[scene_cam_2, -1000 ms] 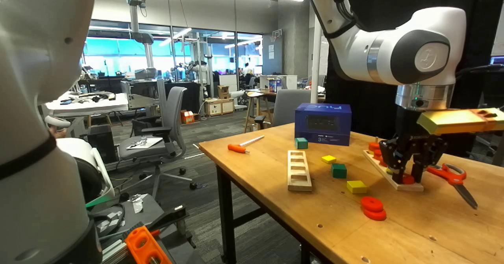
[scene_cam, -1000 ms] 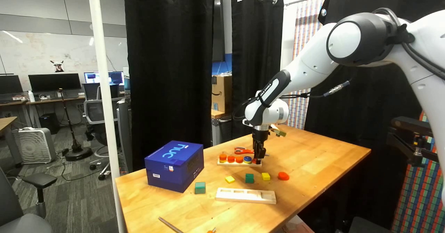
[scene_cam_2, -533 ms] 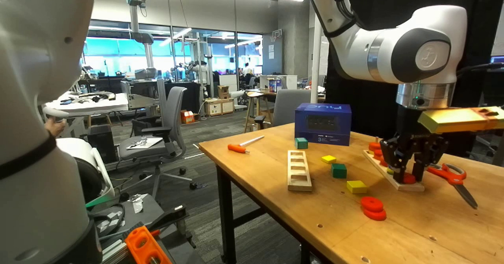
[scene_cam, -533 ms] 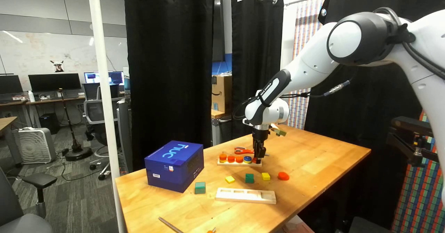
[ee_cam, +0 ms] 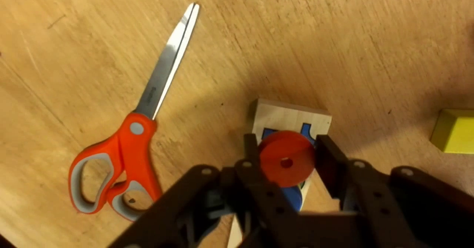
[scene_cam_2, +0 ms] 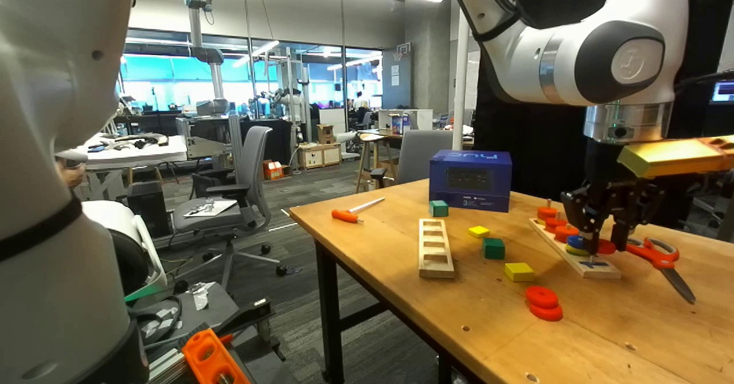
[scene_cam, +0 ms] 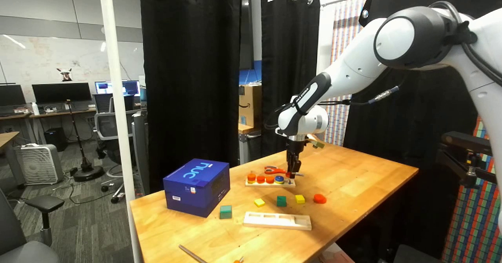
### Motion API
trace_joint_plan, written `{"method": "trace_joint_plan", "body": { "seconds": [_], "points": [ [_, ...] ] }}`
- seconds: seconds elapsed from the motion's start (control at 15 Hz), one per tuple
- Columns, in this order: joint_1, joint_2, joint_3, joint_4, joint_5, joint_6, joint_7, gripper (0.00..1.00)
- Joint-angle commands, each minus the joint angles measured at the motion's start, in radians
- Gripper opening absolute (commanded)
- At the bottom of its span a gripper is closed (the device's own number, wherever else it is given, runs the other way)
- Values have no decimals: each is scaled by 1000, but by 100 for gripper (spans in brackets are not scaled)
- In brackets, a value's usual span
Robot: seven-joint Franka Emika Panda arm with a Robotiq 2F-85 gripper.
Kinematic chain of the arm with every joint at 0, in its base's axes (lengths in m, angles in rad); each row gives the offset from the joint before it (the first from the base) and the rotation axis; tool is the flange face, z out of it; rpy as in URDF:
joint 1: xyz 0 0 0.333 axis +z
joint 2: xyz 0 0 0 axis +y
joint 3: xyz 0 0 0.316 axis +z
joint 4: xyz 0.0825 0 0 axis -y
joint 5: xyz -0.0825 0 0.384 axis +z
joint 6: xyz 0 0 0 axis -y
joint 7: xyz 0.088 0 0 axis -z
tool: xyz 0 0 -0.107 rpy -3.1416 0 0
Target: Remove the orange circle from the wooden object.
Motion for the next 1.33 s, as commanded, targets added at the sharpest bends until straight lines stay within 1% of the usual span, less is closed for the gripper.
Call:
{"method": "trace_joint_plan", "body": {
  "seconds": [0.0, 0.33, 0.67, 1.2, 1.27],
  "points": [
    [-1, -75, -29, -81, 8, 15, 10, 25],
    [-16, -125, -67, -188, 28, 42, 20, 25],
    [-32, -149, -83, -266, 59, 74, 21, 25],
    [-51, -152, -92, -295, 103, 89, 13, 25],
    [-50, -152, -96, -294, 101, 85, 18, 28]
  ]
}}
